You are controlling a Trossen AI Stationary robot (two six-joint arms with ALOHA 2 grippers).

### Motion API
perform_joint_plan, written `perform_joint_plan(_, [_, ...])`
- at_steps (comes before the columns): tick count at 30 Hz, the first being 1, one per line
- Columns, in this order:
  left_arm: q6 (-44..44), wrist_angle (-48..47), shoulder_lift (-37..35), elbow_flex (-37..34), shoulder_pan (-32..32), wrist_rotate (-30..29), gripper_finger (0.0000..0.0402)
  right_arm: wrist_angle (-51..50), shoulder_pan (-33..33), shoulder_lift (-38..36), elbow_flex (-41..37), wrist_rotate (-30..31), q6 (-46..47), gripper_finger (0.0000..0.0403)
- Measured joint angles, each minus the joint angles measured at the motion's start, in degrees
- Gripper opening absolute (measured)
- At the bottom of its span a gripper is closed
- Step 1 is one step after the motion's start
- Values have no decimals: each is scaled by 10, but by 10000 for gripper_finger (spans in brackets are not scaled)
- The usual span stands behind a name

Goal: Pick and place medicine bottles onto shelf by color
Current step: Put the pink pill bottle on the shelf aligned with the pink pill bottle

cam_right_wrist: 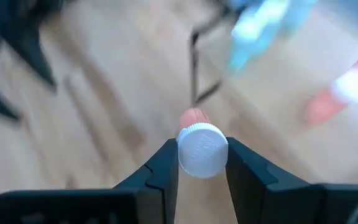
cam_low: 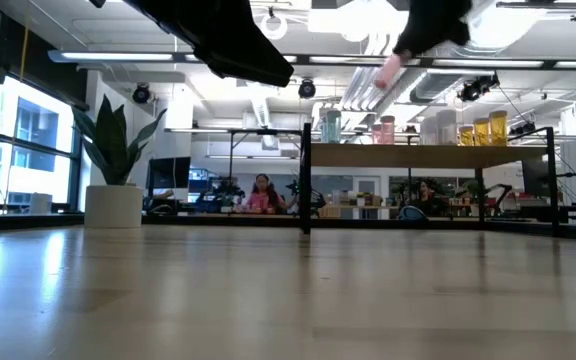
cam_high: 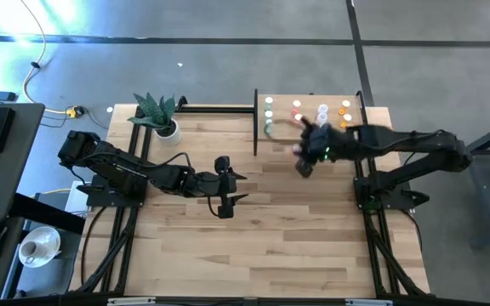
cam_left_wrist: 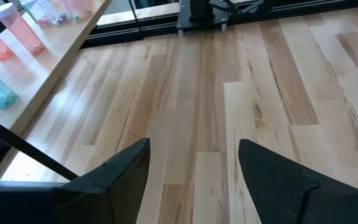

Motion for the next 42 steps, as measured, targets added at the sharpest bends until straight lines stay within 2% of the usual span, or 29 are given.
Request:
perform_joint_plan(4, [0,0,0,0,0,0,236,-5,-22,0,67,51,-42,92])
perform_joint_plan(11, [0,0,0,0,0,0,236,-53,-85,20,152,71,-40,92])
perform_joint_plan(20, [0,1,0,0,0,0,236,-209,-143,136,263,8,-30,92])
perform_joint_plan(25, [0,0,0,0,0,0,236,-301,-166,206,315,-6,-37,92])
perform_joint_plan(30, [0,0,0,0,0,0,236,-323,-189,255,327,-48,-62,92])
perform_joint_plan(37, [0,0,0,0,0,0,236,-323,-210,299,327,-72,-91,92])
perform_joint_plan(42, [0,0,0,0,0,0,236,-321,-218,304,327,-74,-86,92])
